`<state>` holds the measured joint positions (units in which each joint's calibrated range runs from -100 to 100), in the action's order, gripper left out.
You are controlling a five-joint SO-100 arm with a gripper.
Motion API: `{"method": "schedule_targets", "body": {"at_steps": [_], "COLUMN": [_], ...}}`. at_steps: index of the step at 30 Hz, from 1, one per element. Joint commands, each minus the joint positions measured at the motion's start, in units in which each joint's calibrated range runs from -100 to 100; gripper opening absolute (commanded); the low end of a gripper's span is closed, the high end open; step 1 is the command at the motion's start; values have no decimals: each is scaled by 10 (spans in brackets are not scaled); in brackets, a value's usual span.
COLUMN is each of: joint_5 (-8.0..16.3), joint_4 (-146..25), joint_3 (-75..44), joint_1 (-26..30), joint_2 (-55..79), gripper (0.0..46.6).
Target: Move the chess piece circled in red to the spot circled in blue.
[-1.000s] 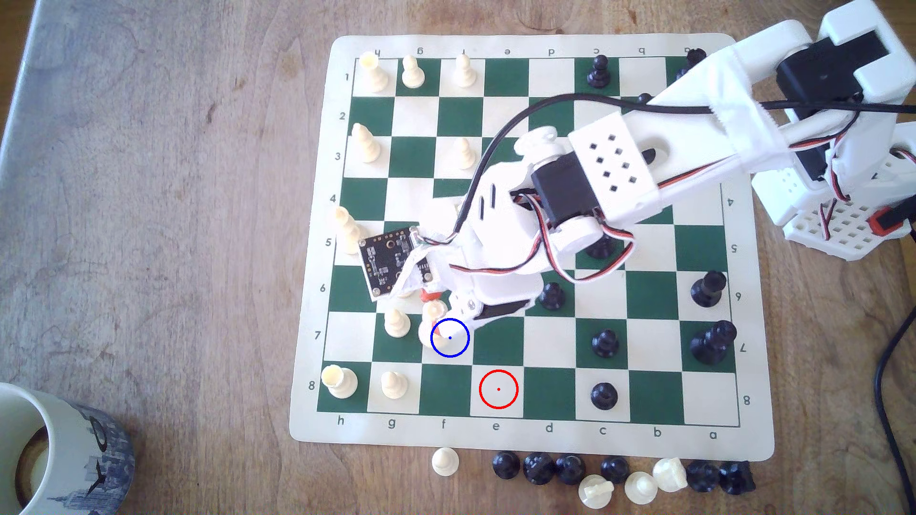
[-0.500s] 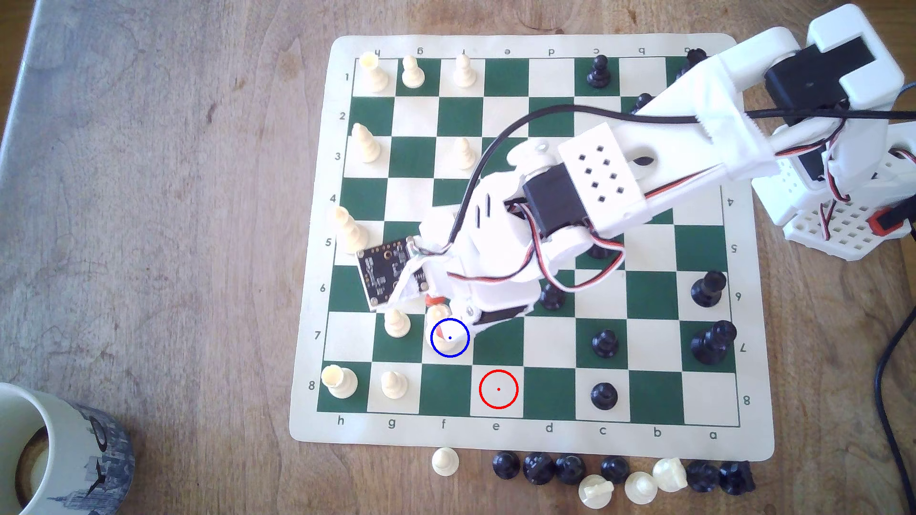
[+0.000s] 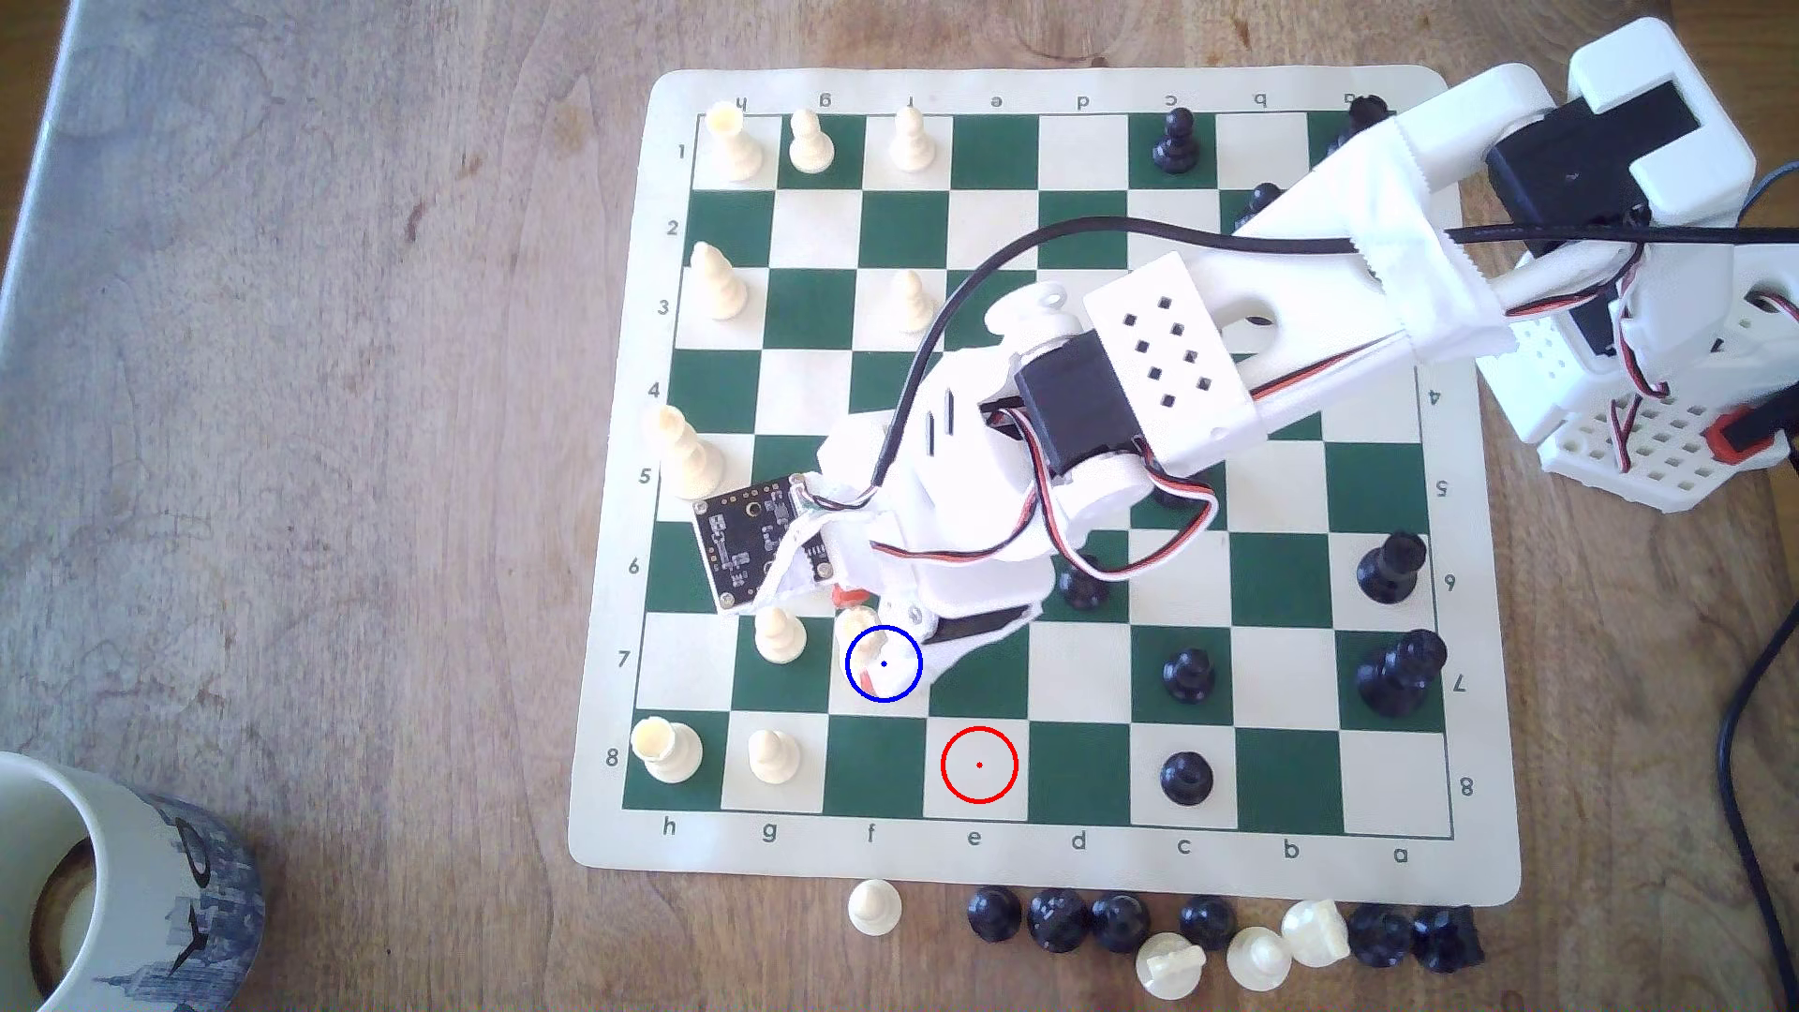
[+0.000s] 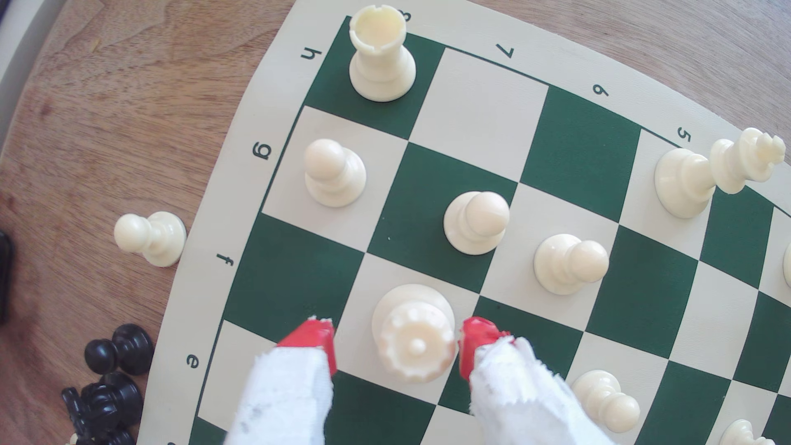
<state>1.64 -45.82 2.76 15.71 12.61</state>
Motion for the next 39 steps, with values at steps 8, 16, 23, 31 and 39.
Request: {"method": "schedule_targets", "body": {"at_steps": [8, 16, 23, 31, 39], "joint_5": [2, -1, -14, 5, 28], "joint_4": [280, 485, 753, 1025, 1138], "joint_3": [350, 548, 713, 896, 972], "joint_1": [-36, -93, -105, -129, -183], "joint_2": [-321, -472, -583, -694, -810], "gripper": [168, 155, 129, 3, 2]}}
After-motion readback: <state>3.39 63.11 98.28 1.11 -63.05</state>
